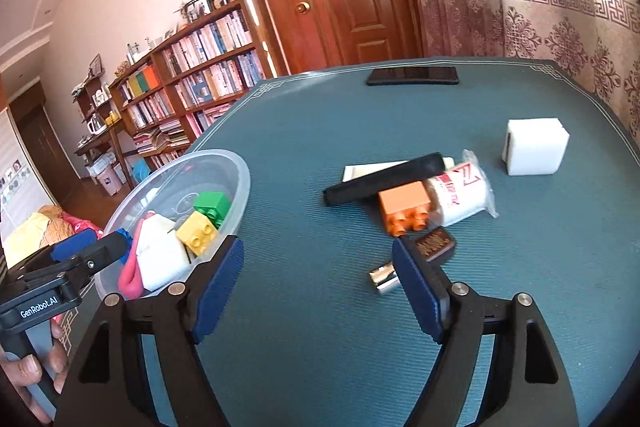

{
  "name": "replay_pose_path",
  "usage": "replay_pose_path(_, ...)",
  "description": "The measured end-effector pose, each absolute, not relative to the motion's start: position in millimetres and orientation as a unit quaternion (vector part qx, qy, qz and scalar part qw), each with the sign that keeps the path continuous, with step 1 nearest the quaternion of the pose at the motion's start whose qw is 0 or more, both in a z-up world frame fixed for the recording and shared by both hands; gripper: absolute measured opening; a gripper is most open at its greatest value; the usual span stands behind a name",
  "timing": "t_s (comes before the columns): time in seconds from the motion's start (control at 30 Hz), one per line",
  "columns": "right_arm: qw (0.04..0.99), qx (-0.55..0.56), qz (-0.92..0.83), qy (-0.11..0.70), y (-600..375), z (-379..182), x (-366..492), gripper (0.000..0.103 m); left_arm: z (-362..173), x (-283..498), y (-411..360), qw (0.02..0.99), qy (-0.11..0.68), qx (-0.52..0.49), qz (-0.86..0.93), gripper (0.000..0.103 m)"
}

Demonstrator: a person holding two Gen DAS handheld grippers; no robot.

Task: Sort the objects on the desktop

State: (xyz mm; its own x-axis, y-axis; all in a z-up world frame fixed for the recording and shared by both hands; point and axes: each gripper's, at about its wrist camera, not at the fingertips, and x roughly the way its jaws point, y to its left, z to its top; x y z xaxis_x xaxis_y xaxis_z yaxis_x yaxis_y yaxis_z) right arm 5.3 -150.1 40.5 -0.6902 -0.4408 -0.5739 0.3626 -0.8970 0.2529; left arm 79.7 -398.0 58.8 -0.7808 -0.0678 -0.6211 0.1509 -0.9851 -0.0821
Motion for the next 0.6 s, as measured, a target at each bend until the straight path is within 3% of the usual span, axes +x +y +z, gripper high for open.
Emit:
replay_pose_path(0.13,0.188,0.333,-0.923,-0.05,-125.2,37.7,8.0,0.08,63.1,76.5,-375.7,0.041,0.049,0.323,-0.944,0.102)
replay_pose_path(0.27,0.152,0.351,-0.923,-0.039,-99.8,31.7,6.4,0.08,66.5,71.9,-350.6,0.021,0.033,0.32,-0.947,0.102)
replay_pose_path(0.6,0.156,0.352,-0.918,-0.098,-34.9,29.9,11.7,0.08,63.3,56.0,-283.1,-0.03,0.003,0.32,-0.947,0.102)
